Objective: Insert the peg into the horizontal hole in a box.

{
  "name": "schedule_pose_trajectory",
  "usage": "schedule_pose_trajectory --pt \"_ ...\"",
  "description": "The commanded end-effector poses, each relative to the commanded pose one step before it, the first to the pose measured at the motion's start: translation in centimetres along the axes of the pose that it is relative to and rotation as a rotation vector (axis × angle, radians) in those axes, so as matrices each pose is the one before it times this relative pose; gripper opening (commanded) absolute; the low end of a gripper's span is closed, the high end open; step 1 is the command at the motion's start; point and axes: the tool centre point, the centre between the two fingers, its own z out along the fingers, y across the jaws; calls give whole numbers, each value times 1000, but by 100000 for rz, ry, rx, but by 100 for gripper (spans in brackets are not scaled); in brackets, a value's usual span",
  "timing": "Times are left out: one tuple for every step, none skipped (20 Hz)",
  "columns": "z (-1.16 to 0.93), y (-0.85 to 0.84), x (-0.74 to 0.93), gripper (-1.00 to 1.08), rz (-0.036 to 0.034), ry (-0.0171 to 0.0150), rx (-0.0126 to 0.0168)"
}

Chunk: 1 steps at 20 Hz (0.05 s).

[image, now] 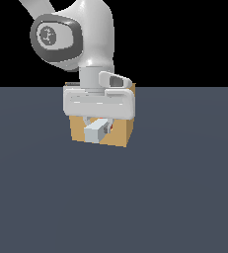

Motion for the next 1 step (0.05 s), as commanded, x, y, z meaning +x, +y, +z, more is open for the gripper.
schedule_pose_trajectory --pt "-135 125 781 -100 -303 305 -421"
